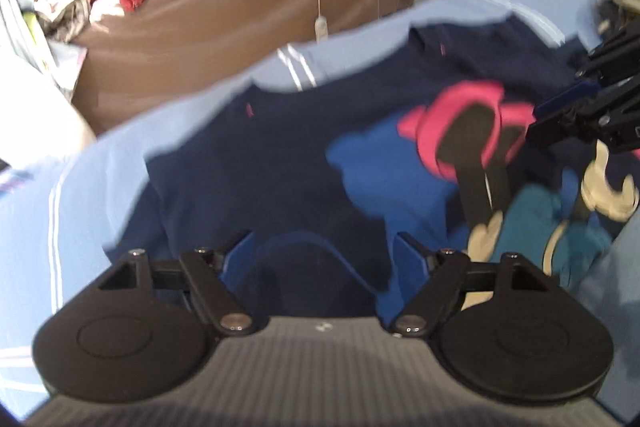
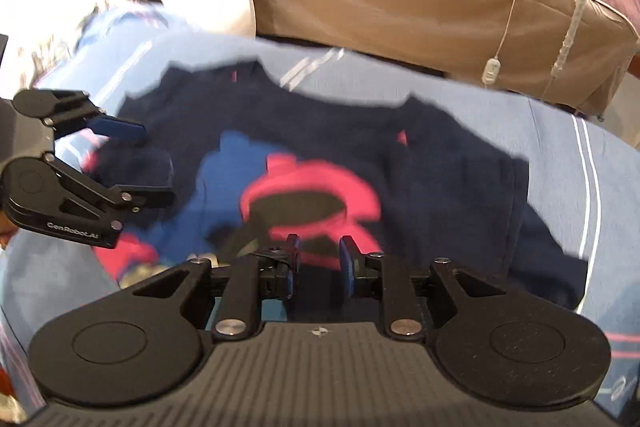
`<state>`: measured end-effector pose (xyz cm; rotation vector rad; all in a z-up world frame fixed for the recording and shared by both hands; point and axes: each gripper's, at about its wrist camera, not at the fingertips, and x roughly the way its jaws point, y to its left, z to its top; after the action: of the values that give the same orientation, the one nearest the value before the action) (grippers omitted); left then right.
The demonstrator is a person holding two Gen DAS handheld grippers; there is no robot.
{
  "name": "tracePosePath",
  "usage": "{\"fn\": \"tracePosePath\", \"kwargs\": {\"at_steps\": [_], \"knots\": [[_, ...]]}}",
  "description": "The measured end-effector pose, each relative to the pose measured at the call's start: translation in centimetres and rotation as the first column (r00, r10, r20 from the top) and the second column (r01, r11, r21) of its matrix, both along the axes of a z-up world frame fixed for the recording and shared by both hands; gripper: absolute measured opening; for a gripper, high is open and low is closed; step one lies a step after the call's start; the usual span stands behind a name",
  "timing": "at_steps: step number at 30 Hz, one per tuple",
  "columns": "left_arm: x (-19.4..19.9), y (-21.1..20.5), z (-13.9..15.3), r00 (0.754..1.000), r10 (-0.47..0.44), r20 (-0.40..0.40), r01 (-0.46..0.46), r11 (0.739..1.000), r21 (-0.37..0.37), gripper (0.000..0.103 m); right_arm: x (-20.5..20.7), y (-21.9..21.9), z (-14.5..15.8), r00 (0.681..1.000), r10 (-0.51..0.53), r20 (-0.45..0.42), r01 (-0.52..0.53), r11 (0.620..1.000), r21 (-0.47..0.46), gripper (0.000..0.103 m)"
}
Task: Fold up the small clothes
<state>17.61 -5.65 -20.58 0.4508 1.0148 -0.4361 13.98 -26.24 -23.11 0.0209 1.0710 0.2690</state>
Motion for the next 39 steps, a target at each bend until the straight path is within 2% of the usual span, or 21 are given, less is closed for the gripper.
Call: {"fn": "tracePosePath", "kwargs": {"at_steps": [1,3,5,6,10,13,14,16,17,19,21,28,31,35,39], "knots": [[-0.3,0.0,-0.7,1.000,0.010,-0.010,-0.010,1.000,0.018,0.076,-0.1,0.1,-0.5,1.000,-0.004,-0.015,0.004,1.000,0.000,0.039],[-0.6,0.1,-2.0,0.999,0.036,-0.024,-0.035,0.998,0.050,0.083,-0.2,0.3,-1.3,0.999,-0.008,-0.040,0.008,1.000,-0.023,0.039],[-0.4,0.2,-2.5,0.997,0.076,-0.005,-0.076,0.995,0.058,0.100,-0.2,0.2,-2.0,0.999,-0.017,-0.050,0.015,0.999,-0.044,0.039],[-0.3,0.3,-2.6,0.996,0.094,-0.004,-0.093,0.994,0.060,0.103,-0.1,0.1,-2.2,0.998,-0.026,-0.053,0.024,0.999,-0.040,0.039],[0.4,0.4,-3.0,0.995,0.099,-0.020,-0.098,0.994,0.058,0.103,0.2,0.2,-3.0,0.997,-0.046,-0.056,0.044,0.998,-0.048,0.041],[0.7,0.6,-2.8,0.993,0.113,-0.036,-0.111,0.992,0.052,0.103,0.2,0.3,-2.9,0.997,-0.051,-0.058,0.048,0.998,-0.046,0.046],[0.7,0.6,-2.6,0.993,0.116,-0.039,-0.113,0.992,0.057,0.103,0.2,0.3,-2.7,0.997,-0.052,-0.059,0.049,0.998,-0.040,0.053],[0.2,0.4,-2.0,0.993,0.116,-0.036,-0.114,0.991,0.068,0.103,-0.2,0.2,-1.9,0.998,-0.039,-0.039,0.038,0.999,-0.032,0.084],[0.1,0.3,-1.6,0.993,0.114,-0.035,-0.111,0.992,0.063,0.103,-0.4,0.1,-1.3,0.999,-0.033,-0.017,0.032,0.998,-0.048,0.103],[-0.7,0.1,-0.5,0.993,0.119,-0.026,-0.118,0.993,0.030,0.103,-1.0,-0.4,0.0,0.999,-0.012,0.031,0.014,0.997,-0.078,0.103],[-1.7,-0.4,0.8,0.991,0.128,-0.023,-0.129,0.992,-0.014,0.103,-1.3,-1.5,1.2,0.999,0.007,0.044,-0.003,0.997,-0.082,0.103],[-6.2,-4.9,3.2,0.983,0.154,-0.099,-0.165,0.981,-0.106,0.103,-1.1,-7.6,3.0,1.000,-0.003,0.006,0.004,0.998,-0.070,0.103],[-8.4,-7.2,3.0,0.976,0.176,-0.132,-0.193,0.972,-0.135,0.103,-1.0,-9.4,3.6,1.000,0.015,-0.003,-0.015,0.997,-0.081,0.103],[-10.3,-9.5,2.3,0.943,0.244,-0.226,-0.291,0.934,-0.206,0.103,-0.1,-11.1,4.0,0.997,0.068,-0.022,-0.069,0.995,-0.072,0.103],[-11.2,-12.4,2.0,0.932,0.297,-0.207,-0.334,0.926,-0.177,0.103,1.1,-12.1,4.0,0.992,0.121,-0.032,-0.124,0.989,-0.076,0.103]]}}
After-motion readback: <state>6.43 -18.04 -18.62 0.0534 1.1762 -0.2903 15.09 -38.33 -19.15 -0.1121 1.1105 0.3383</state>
